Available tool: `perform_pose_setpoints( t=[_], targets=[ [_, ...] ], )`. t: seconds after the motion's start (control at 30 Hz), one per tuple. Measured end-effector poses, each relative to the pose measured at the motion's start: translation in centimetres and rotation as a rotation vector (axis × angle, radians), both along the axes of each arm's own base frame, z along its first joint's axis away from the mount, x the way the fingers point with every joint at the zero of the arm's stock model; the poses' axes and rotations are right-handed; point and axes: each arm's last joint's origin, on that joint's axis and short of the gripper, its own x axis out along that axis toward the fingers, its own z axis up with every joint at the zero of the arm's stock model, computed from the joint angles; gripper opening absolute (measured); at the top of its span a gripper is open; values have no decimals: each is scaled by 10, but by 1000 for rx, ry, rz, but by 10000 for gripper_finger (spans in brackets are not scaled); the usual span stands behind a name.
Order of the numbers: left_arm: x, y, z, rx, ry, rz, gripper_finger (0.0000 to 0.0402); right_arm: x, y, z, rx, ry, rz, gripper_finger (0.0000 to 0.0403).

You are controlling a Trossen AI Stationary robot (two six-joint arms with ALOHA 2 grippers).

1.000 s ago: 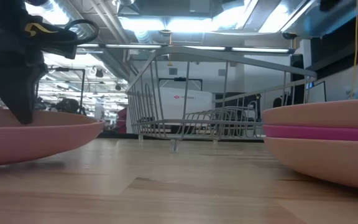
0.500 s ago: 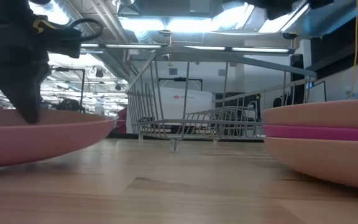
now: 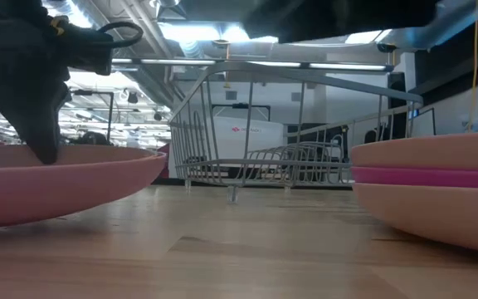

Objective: Sort dishes
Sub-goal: Put the brown plate in the dish rack

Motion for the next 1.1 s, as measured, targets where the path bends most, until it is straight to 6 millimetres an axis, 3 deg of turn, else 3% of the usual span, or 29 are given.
perform_pose_setpoints(
  t=[0.3, 0.57, 1.1],
  targets=[
    [5, -3, 1, -35, -49, -4, 5, 17, 4, -7, -7, 55, 88, 137],
    [9, -6, 3, -57, -95, -19, 5, 21, 5, -29, -32, 102, 123, 137],
    [13, -14, 5, -173, -116, -75, 5, 27, 1, -32, -89, 57, 137, 137]
  ],
)
